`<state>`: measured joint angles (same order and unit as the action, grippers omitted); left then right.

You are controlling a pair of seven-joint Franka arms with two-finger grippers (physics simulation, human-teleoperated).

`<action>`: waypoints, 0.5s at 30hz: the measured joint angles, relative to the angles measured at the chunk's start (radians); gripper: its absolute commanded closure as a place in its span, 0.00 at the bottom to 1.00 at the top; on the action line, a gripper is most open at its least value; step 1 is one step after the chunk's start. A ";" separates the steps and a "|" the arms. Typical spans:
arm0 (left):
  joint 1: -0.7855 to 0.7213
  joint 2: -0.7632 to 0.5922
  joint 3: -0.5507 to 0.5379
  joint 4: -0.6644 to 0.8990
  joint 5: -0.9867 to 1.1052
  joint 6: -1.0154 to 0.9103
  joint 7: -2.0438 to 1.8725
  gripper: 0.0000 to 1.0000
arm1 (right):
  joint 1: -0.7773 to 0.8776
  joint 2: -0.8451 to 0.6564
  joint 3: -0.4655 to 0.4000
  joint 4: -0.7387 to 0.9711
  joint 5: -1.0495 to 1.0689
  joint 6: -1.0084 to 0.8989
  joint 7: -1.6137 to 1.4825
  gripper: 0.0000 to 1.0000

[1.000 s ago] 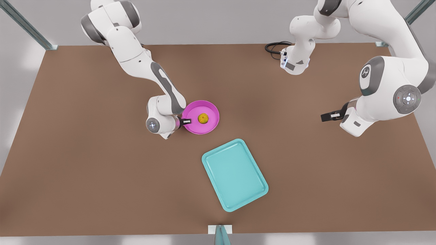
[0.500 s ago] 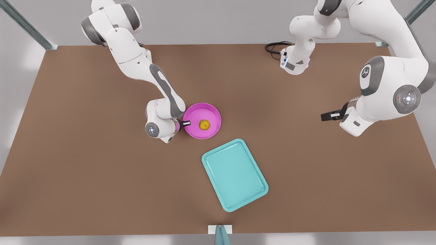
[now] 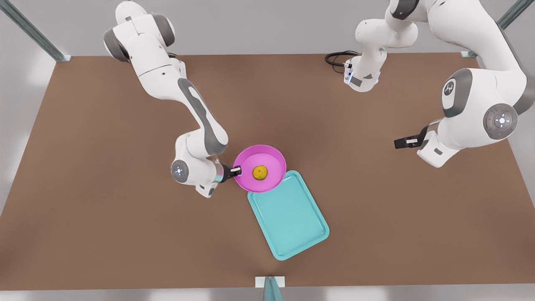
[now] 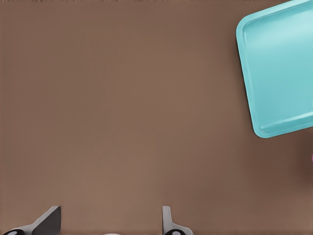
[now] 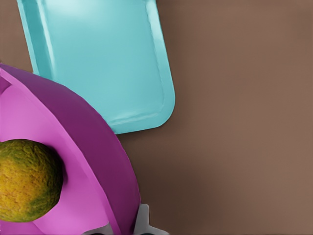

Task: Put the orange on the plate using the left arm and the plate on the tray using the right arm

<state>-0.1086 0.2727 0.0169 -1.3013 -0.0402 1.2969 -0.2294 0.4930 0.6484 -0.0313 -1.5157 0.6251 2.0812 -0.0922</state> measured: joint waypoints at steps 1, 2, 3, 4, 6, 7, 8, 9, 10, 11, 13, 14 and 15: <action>0.000 0.000 0.000 0.000 0.000 0.000 0.000 0.00 | 0.001 0.036 -0.001 0.062 0.004 0.001 0.006 0.79; 0.001 0.000 0.000 0.000 0.000 0.000 0.001 0.00 | 0.002 0.077 -0.001 0.127 0.006 0.001 0.013 0.79; 0.001 0.001 0.000 0.000 0.000 0.000 0.001 0.00 | 0.002 0.119 -0.001 0.187 0.008 0.005 0.021 0.79; 0.001 0.001 0.000 0.000 0.000 0.000 0.001 0.00 | 0.002 0.159 -0.001 0.236 0.009 0.013 0.031 0.79; 0.001 0.001 0.000 0.000 0.000 0.000 0.002 0.00 | 0.002 0.227 -0.001 0.316 0.013 0.034 0.049 0.79; 0.001 0.002 0.000 0.000 0.000 0.000 0.002 0.00 | 0.002 0.261 -0.001 0.358 0.014 0.044 0.059 0.79; 0.001 0.002 0.000 0.000 0.000 0.000 0.002 0.00 | 0.003 0.294 -0.001 0.405 0.016 0.054 0.071 0.79; 0.001 0.002 0.000 0.000 0.000 0.000 0.003 0.00 | 0.004 0.321 -0.001 0.441 0.017 0.062 0.082 0.79; 0.000 0.001 0.000 0.000 0.000 0.000 0.003 0.00 | 0.005 0.344 0.000 0.466 0.018 0.074 0.094 0.79; 0.000 0.001 0.000 0.000 0.000 0.000 0.003 0.00 | 0.005 0.361 0.000 0.481 0.019 0.087 0.106 0.79; 0.000 0.000 0.000 0.000 0.000 -0.001 0.003 0.00 | 0.007 0.388 0.002 0.502 0.020 0.113 0.126 0.79; 0.000 0.000 0.000 0.000 0.000 -0.001 0.004 0.00 | 0.010 0.399 0.004 0.506 0.020 0.123 0.136 0.79; 0.000 0.000 0.000 0.000 0.000 -0.001 0.004 0.00 | 0.017 0.411 0.005 0.509 0.021 0.136 0.145 0.79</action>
<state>-0.1081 0.2729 0.0169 -1.3012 -0.0403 1.2961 -0.2256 0.5096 1.0590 -0.0261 -1.0070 0.6458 2.2168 0.0524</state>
